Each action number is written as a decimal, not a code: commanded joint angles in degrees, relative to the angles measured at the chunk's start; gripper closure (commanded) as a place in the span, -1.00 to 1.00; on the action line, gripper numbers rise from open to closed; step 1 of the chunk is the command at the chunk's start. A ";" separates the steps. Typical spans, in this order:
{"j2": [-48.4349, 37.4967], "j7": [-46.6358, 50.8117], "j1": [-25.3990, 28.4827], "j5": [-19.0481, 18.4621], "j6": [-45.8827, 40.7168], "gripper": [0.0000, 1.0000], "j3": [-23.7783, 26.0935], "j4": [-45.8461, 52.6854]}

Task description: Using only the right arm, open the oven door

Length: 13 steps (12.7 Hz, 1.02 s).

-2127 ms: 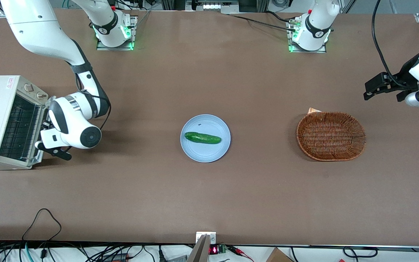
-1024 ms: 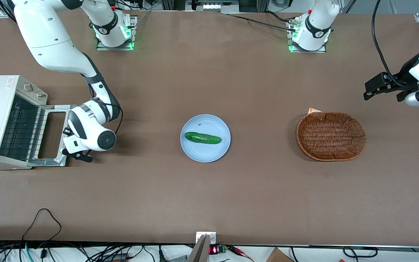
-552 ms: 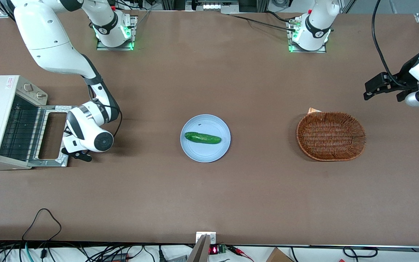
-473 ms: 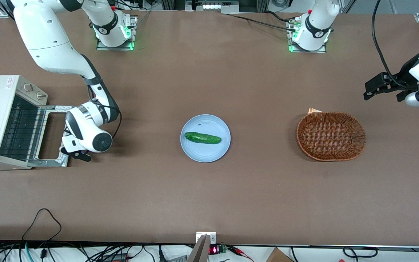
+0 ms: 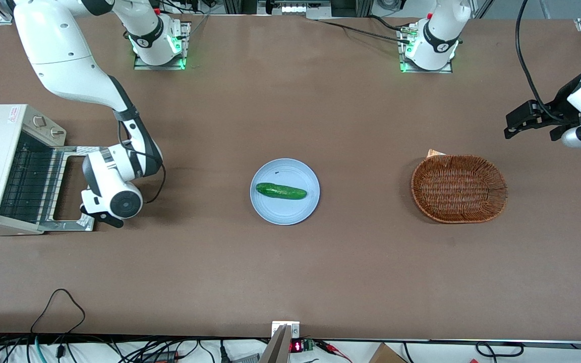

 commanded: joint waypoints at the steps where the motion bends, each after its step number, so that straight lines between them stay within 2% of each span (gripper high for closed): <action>1: -2.64 -7.31 -0.97 6.28 -3.97 0.61 0.27 2.23; 2: -3.35 -10.03 -1.23 9.61 -6.95 -0.14 0.10 4.25; 3: -3.62 -11.45 -1.15 11.56 -10.89 -0.99 0.10 7.05; 5: -3.71 -14.52 -1.50 13.41 -18.19 -1.00 0.27 11.80; 8: -8.08 -23.22 -4.12 20.17 -27.34 -1.00 -0.08 17.35; 10: -13.87 -29.62 -6.76 25.18 -29.91 -1.00 -0.08 17.28; 13: -21.34 -44.73 -11.15 28.61 -32.89 -1.00 -0.25 17.36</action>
